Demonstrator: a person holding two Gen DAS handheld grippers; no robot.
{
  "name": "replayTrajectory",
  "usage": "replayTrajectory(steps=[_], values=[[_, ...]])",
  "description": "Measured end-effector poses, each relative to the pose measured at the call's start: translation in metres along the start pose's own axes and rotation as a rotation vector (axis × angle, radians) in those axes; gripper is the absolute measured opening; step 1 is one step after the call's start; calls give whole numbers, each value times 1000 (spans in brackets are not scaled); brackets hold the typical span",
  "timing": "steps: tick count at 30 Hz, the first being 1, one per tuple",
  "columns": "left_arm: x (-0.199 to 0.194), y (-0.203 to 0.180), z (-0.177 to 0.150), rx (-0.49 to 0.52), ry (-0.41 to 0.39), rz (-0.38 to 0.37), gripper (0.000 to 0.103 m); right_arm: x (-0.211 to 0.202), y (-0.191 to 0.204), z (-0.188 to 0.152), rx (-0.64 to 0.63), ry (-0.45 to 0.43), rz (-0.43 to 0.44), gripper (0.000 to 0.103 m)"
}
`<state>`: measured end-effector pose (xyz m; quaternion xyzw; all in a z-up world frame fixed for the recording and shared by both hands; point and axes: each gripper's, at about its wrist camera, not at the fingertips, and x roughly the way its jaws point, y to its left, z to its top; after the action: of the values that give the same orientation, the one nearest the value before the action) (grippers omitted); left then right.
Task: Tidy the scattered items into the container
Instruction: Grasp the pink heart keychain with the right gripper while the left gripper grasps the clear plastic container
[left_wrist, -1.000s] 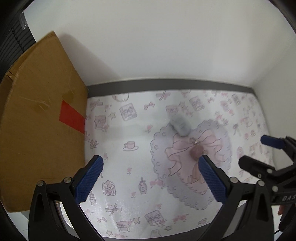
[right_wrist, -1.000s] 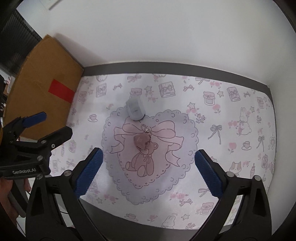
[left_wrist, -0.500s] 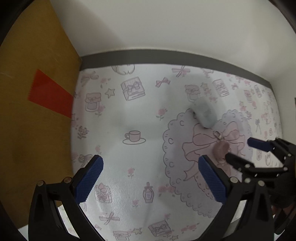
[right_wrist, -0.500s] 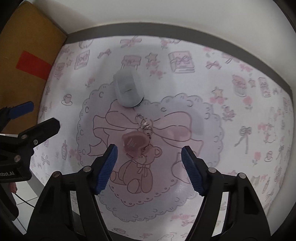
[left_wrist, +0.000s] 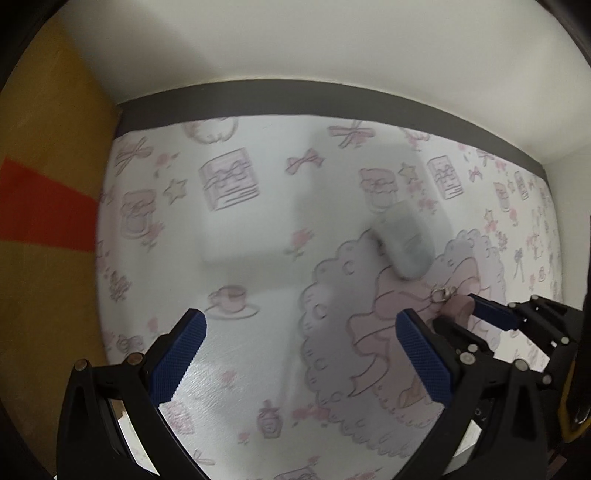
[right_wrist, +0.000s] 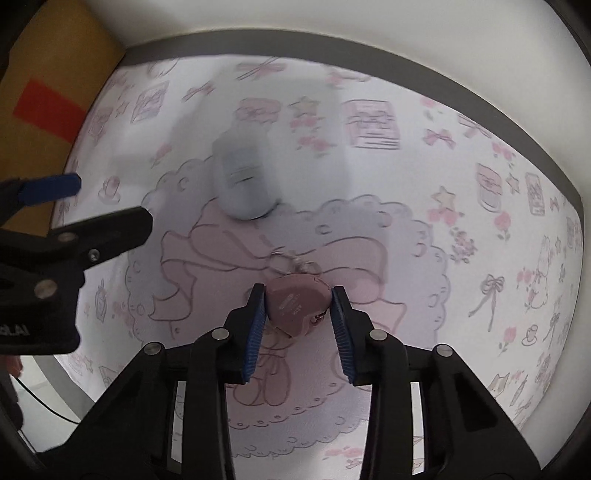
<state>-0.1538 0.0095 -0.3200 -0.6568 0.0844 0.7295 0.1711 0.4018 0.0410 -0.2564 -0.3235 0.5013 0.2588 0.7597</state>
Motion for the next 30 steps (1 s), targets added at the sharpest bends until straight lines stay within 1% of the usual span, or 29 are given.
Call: replayTrajectory(steps=[3, 6, 10, 17, 18, 19, 20, 22, 23, 24, 25, 26, 27, 30], values=[[5, -13, 8, 10, 6, -16, 102, -7, -19, 1, 41, -16, 6, 36], [8, -28, 16, 25, 2, -27, 102, -10, -31, 1, 44, -18, -5, 36], [14, -44, 27, 33, -2, -22, 102, -14, -43, -4, 44, -27, 3, 36], [30, -60, 39, 30, 4, 29, 101, -16, -58, -12, 52, -46, 14, 36], [32, -62, 39, 37, 4, 36, 90, -16, -59, -13, 48, -47, 17, 36], [34, -66, 41, 45, 6, 43, 77, -16, -60, -14, 44, -43, 23, 36], [36, -71, 42, 53, 8, 51, 73, -17, -60, -15, 40, -42, 28, 36], [38, -78, 42, 71, 1, 95, 62, -19, -63, -16, 36, -44, 31, 36], [42, -87, 42, 81, -3, 113, 59, -19, -64, -15, 35, -43, 33, 36], [45, -94, 42, 87, -7, 118, 53, -20, -65, -15, 36, -45, 37, 36], [44, -96, 41, 92, -9, 118, 48, -22, -67, -16, 37, -51, 38, 36], [44, -98, 40, 97, -8, 118, 45, -24, -68, -17, 36, -54, 38, 36], [43, -101, 38, 104, -4, 118, 39, -25, -68, -18, 33, -58, 38, 36], [44, -106, 34, 117, 12, 106, 37, -27, -72, -23, 30, -60, 39, 36]])
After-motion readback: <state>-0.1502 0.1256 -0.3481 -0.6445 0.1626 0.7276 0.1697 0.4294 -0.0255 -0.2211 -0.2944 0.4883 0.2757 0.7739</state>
